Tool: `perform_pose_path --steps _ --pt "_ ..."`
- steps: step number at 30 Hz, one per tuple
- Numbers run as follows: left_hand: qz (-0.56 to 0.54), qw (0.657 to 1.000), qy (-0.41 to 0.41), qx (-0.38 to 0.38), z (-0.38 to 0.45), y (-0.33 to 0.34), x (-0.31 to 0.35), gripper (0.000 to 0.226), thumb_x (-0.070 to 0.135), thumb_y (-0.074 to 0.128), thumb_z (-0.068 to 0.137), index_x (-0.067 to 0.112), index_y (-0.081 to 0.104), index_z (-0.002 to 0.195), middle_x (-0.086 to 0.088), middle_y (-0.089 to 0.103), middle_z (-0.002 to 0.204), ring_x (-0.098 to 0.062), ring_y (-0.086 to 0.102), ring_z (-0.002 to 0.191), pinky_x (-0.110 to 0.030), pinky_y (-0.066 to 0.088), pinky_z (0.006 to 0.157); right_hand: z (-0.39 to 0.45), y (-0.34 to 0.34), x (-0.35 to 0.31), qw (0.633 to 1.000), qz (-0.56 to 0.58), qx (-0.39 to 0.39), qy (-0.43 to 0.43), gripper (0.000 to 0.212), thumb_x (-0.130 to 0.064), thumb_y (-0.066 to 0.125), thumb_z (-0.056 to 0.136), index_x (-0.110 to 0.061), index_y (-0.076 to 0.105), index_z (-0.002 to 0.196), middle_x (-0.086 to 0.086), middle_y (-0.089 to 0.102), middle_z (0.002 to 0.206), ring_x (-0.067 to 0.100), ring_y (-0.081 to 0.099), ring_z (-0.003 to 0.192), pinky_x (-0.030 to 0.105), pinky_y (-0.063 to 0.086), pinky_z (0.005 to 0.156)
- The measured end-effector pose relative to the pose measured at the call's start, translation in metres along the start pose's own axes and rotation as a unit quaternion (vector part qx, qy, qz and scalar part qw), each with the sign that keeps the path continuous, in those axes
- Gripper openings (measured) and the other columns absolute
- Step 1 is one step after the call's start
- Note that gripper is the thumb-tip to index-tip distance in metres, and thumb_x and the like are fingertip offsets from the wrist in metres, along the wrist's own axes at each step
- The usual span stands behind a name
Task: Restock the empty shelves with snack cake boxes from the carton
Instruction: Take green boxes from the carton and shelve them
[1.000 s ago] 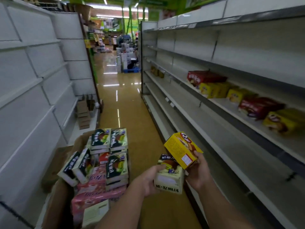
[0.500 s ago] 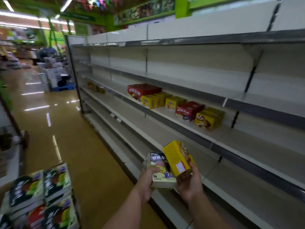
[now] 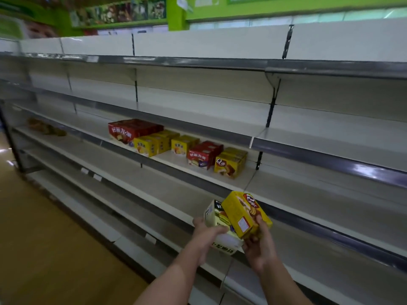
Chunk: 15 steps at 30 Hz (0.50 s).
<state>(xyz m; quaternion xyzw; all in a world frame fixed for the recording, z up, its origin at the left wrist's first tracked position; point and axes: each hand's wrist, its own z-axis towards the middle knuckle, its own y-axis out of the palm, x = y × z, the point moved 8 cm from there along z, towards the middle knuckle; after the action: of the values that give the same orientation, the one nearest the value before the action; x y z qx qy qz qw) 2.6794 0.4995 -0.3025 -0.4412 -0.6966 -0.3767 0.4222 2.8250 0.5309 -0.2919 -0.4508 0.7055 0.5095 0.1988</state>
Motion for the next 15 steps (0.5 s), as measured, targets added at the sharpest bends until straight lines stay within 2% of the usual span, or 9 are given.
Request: perform_pose_path --steps 3,7,12,15 --pt "-0.011 1.000 0.021 -0.014 0.014 0.022 0.012 0.064 0.013 0.072 0.080 0.021 0.030 0.127 -0.003 0.053 0.112 -0.022 0.055 0.102 -0.037 0.044 0.092 0.008 -0.003 -0.023 1.000 0.014 0.002 -0.018 0.030 -0.041 0.053 0.092 -0.015 0.061 0.104 0.006 0.067 0.093 0.019 0.059 0.085 0.029 0.044 0.072" --pt "-0.002 0.999 0.040 -0.009 0.039 0.049 0.031 0.055 0.009 0.068 0.082 0.020 0.036 0.125 -0.007 0.054 0.114 -0.024 0.057 0.098 -0.040 0.046 0.091 0.033 -0.009 -0.049 0.999 0.022 0.010 -0.037 0.034 -0.043 0.056 0.090 -0.016 0.061 0.111 0.005 0.067 0.098 0.019 0.058 0.089 0.028 0.043 0.074" --pt "0.023 0.995 0.093 0.014 0.081 0.085 0.061 0.051 0.026 0.072 0.071 0.027 0.049 0.116 -0.009 0.055 0.119 -0.029 0.058 0.103 -0.043 0.050 0.087 0.077 -0.016 -0.092 0.997 0.026 0.041 -0.054 0.040 -0.046 0.061 0.087 -0.016 0.063 0.113 0.002 0.065 0.084 0.013 0.054 0.071 0.024 0.038 0.060" --pt "0.041 0.992 0.113 0.026 0.109 0.109 0.078 0.051 0.034 0.072 0.067 0.030 0.049 0.112 -0.011 0.049 0.124 -0.031 0.056 0.103 -0.040 0.050 0.082 0.100 -0.024 -0.120 0.995 0.038 0.054 -0.072 0.041 -0.045 0.062 0.086 -0.016 0.062 0.115 0.002 0.064 0.088 0.014 0.054 0.075 0.024 0.040 0.060"
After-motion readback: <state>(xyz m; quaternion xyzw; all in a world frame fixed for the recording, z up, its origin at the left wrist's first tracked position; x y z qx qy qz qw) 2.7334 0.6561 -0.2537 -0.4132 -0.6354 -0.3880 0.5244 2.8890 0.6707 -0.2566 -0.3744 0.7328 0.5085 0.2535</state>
